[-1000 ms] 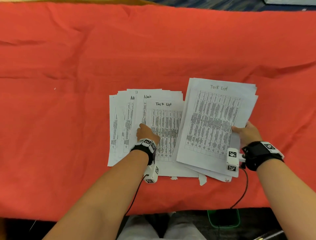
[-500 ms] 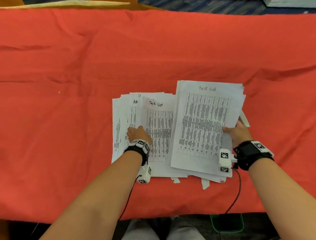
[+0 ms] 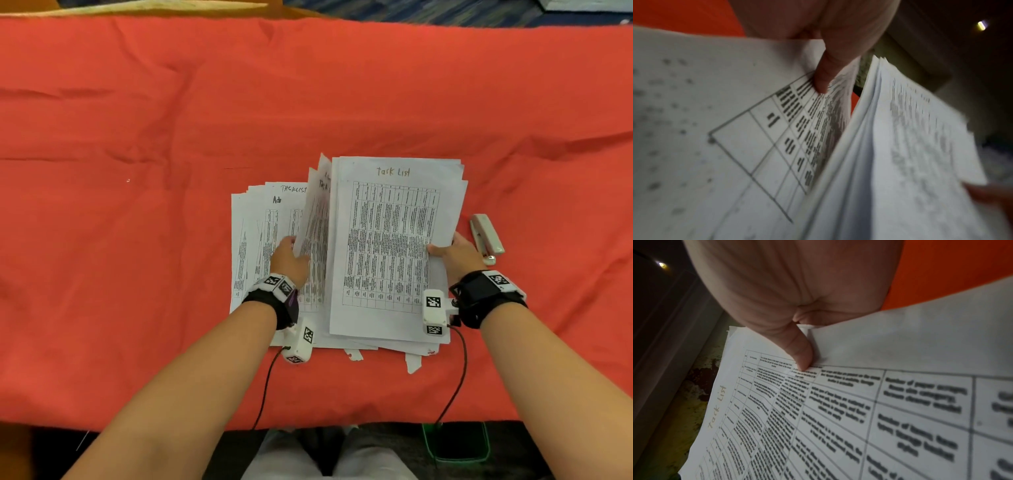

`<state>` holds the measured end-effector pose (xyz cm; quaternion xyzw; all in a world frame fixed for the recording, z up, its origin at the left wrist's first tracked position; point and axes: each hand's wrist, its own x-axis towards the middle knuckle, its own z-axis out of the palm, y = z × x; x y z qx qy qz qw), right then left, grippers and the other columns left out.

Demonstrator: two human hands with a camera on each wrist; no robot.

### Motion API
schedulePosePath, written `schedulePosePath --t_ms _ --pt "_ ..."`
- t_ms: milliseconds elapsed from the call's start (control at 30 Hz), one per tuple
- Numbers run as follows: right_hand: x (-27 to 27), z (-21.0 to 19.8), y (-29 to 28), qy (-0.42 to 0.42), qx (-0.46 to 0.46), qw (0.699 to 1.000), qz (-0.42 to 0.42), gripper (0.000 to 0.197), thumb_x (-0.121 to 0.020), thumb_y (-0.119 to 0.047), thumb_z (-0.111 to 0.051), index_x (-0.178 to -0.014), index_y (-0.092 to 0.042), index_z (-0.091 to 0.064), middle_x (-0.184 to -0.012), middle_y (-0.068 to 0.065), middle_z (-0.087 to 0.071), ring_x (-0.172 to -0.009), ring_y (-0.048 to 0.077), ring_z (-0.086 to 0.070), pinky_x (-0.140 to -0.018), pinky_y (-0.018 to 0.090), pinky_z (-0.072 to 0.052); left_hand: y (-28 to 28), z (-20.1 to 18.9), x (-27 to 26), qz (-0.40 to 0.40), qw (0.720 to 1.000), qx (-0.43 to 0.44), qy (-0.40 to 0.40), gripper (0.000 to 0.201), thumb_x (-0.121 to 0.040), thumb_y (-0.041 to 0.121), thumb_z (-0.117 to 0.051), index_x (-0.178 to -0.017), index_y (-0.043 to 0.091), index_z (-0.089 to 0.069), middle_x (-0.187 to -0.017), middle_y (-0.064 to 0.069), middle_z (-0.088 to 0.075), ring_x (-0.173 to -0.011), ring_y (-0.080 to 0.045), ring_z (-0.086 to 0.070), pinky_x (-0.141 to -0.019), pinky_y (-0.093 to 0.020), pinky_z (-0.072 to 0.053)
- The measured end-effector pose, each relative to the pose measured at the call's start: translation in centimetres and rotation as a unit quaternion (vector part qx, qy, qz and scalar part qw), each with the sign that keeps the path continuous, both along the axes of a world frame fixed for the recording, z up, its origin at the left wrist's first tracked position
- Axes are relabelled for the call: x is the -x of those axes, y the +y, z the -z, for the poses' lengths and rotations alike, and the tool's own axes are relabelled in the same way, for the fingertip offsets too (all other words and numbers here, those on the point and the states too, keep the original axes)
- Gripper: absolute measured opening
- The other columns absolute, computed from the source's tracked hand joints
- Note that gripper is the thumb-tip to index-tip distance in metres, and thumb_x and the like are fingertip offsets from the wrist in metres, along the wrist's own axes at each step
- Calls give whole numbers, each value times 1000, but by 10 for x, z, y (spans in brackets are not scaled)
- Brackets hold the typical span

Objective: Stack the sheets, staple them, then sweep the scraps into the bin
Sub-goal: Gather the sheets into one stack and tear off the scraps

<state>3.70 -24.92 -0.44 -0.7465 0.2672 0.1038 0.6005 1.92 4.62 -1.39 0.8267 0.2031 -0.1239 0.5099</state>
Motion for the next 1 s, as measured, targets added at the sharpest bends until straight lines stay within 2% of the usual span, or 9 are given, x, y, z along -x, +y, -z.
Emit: schedulePosePath --t_ms 100,167,333,467,567,733,800,867,1000 --pt "-8 8 2 8 -48 999 -21 40 -77 -5 -66 -115 -16 -62 -126 9 -63 -115 29 -60 -105 51 -42 7 -15 6 2 999 41 -30 45 -96 14 -53 -140 11 -42 -128 3 -52 -116 -15 -50 -101 -24 -37" --pt "-11 5 11 12 -92 995 -22 37 -84 4 -59 -117 -11 -59 -129 16 -60 -117 34 -59 -105 53 -41 12 -20 8 10 995 91 -41 35 -95 12 -55 -130 13 -53 -119 2 -60 -111 -17 -57 -104 -33 -42" --pt "-17 -14 42 10 -136 990 -22 40 -93 5 -46 -132 -3 -47 -135 19 -54 -123 35 -53 -108 51 -39 10 -26 12 23 983 184 -10 22 -91 14 -58 -99 32 -68 -108 -1 -72 -105 -22 -66 -97 -48 -50" --pt "-20 -21 56 -14 -64 995 -77 47 -91 -2 -54 -134 -16 -43 -134 9 -56 -123 28 -54 -107 50 -40 6 -38 16 36 983 178 8 39 -101 30 -41 -139 24 -45 -137 5 -55 -124 -13 -50 -111 -30 -33" --pt "-22 -35 69 -75 3 992 -102 51 -88 -2 -59 -129 -21 -35 -128 8 -55 -114 25 -57 -100 48 -47 10 -46 14 28 992 123 25 68 -97 58 -19 -152 19 -16 -158 0 -21 -146 -19 -20 -120 -37 -15" --pt "-27 -63 90 -172 -43 980 -85 68 -77 -12 -67 -125 -45 -31 -138 8 -50 -121 22 -56 -104 47 -45 28 -66 -1 28 989 58 -134 44 -93 14 -57 -136 14 -45 -126 -1 -59 -117 -20 -57 -92 -24 -48" --pt "-25 -75 98 -196 -83 974 -78 56 -83 -5 -63 -130 -28 -42 -129 7 -59 -117 20 -60 -103 44 -47 37 -74 -8 -1 984 54 -167 39 -91 11 -58 -130 12 -51 -117 0 -63 -108 -19 -61 -79 -18 -51" --pt "-23 -82 103 -216 -100 969 -69 41 -88 -1 -59 -126 -14 -52 -122 5 -64 -115 20 -61 -102 41 -48 45 -79 -10 -25 981 51 -187 38 -91 17 -60 -128 11 -53 -117 -2 -64 -109 -20 -61 -89 -28 -51" --pt "-10 -78 108 -214 -107 966 -95 31 -86 -4 -62 -107 -27 -62 -113 -5 -68 -111 17 -64 -101 43 -48 50 -81 2 -21 972 101 -212 39 -86 11 -67 -123 9 -57 -113 0 -67 -102 -13 -65 -82 -19 -52"
